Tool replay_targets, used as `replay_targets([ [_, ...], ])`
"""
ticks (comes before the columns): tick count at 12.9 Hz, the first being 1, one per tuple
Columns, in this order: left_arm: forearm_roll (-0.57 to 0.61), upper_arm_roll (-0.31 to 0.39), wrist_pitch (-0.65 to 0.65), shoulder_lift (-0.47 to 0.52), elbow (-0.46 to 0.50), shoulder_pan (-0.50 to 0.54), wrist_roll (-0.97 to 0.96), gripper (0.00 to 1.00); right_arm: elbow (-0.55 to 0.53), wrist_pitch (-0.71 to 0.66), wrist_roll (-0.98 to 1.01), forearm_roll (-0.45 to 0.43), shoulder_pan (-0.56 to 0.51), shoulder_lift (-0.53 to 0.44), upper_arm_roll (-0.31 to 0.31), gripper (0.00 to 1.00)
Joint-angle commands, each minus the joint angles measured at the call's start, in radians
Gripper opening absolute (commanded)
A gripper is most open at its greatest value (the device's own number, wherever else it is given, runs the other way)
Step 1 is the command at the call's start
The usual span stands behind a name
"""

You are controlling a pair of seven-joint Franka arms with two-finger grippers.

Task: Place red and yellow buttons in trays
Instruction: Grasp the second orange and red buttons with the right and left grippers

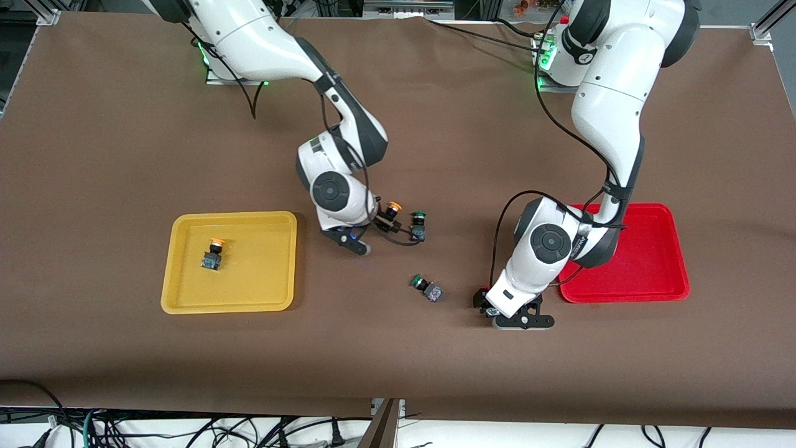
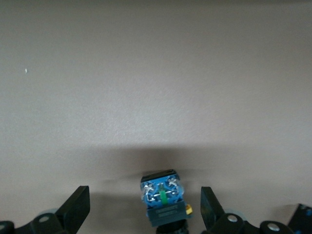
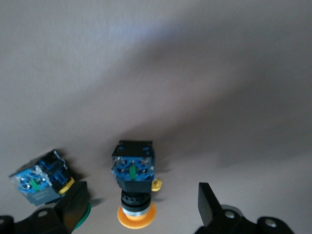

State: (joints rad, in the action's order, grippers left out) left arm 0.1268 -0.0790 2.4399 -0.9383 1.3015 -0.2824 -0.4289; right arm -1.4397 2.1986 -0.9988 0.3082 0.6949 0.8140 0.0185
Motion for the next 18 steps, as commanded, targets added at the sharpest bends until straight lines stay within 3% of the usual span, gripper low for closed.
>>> replay_targets([
  [1,0.033,0.008,0.013,0.004,0.022,-0.024,-0.024,1.0,0.001,0.05,-0.023,0.009,0.029,0.02,0.008,1.0],
  [2,0.033,0.008,0.013,0.004,0.022,-0.029,-0.024,0.96,-0.001,0.052,-0.021,0.008,0.029,0.022,0.008,0.7],
  [3,0.033,0.008,0.013,0.004,0.022,-0.032,-0.024,0.91,-0.001,0.053,-0.02,0.006,0.029,0.025,0.008,0.3],
  [4,0.033,0.008,0.013,0.004,0.022,-0.034,-0.022,0.79,-0.001,0.053,-0.015,0.005,0.029,0.028,0.008,0.08],
  [5,0.033,0.008,0.013,0.003,0.022,-0.034,-0.022,0.65,-0.001,0.053,-0.011,0.005,0.029,0.03,0.009,0.03],
  [8,0.033,0.007,0.019,-0.019,0.022,-0.034,-0.014,0.62,0.004,0.047,0.005,-0.033,0.018,0.019,0.015,0.0],
  [9,0.033,0.007,0.027,-0.017,0.022,-0.034,-0.011,0.43,0.007,0.029,0.014,-0.043,0.006,0.002,0.026,0.0],
  [10,0.034,0.007,0.025,-0.007,0.021,-0.031,0.013,0.16,0.007,-0.091,0.154,-0.049,-0.071,-0.05,0.034,0.0],
  [11,0.031,0.005,0.013,0.005,0.021,-0.02,0.047,0.06,0.007,-0.147,0.252,-0.05,-0.121,-0.079,0.035,0.0],
  [13,0.028,0.007,-0.15,0.083,0.027,-0.003,0.052,0.05,0.005,-0.238,0.479,-0.054,-0.239,-0.11,0.044,0.0],
  [15,0.033,0.01,-0.354,0.16,0.027,0.05,0.096,0.05,-0.001,-0.306,0.679,-0.058,-0.293,-0.121,0.113,0.0],
  [17,0.033,0.008,-0.516,0.217,0.027,0.129,0.29,0.04,-0.043,-0.297,0.845,-0.06,-0.299,-0.113,0.193,0.0],
  [18,0.031,0.008,-0.56,0.231,0.03,0.181,0.414,0.04,-0.053,-0.286,0.864,-0.06,-0.307,-0.102,0.196,0.0],
])
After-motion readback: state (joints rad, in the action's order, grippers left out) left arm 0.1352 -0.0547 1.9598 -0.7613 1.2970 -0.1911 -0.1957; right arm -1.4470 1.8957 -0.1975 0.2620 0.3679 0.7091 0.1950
